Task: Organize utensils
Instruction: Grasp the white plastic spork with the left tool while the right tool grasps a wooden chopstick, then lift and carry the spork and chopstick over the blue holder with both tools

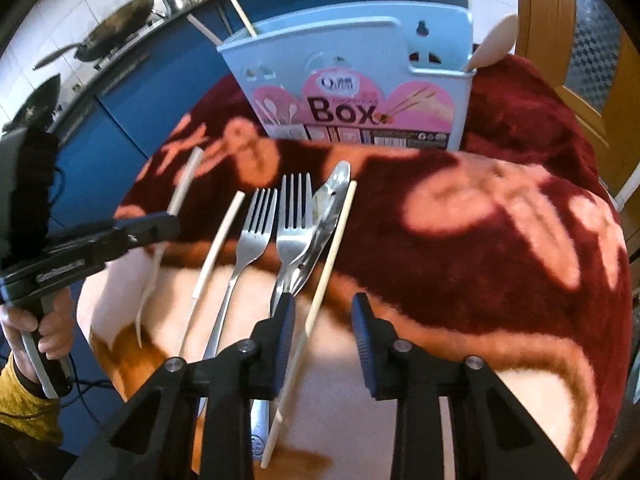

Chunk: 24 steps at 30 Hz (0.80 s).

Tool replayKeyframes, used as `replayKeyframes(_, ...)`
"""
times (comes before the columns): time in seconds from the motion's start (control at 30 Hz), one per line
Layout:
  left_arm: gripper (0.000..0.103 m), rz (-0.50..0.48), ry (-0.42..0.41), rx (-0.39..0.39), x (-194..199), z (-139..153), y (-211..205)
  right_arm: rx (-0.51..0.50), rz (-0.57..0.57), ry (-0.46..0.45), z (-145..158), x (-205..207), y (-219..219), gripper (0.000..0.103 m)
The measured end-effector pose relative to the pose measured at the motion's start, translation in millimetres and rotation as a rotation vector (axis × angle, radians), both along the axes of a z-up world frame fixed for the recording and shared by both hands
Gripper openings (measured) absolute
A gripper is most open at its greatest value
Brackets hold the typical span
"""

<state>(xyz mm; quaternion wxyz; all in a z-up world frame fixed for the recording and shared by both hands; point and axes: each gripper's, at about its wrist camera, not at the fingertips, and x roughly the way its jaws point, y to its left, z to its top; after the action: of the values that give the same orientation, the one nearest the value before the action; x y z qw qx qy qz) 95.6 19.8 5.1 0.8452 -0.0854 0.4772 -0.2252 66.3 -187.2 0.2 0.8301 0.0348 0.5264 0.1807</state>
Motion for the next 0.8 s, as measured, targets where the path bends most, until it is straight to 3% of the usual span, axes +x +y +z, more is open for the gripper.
replayKeyframes(0.27,0.006,0.011,-0.094,-0.020,-7.7,5.9,4.0,-0.042,-0.002,0.076,-7.4,14.2,8.8,0.021)
replayKeyframes(0.47,0.006,0.010,-0.165,-0.037,-16.7,13.2,5.3,0.022,-0.045,0.111,-12.6,24.5,-1.3,0.009)
replayKeyframes(0.63,0.006,0.013,-0.202,-0.058,-22.2,22.0,4.0,0.093,-0.089,0.084,-13.3,19.2,-13.0,0.006)
replayKeyframes(0.8,0.006,0.025,-0.240,-0.073,-29.3,29.7,3.8,0.157,-0.117,0.001,-5.0,2.0,-28.3,0.006)
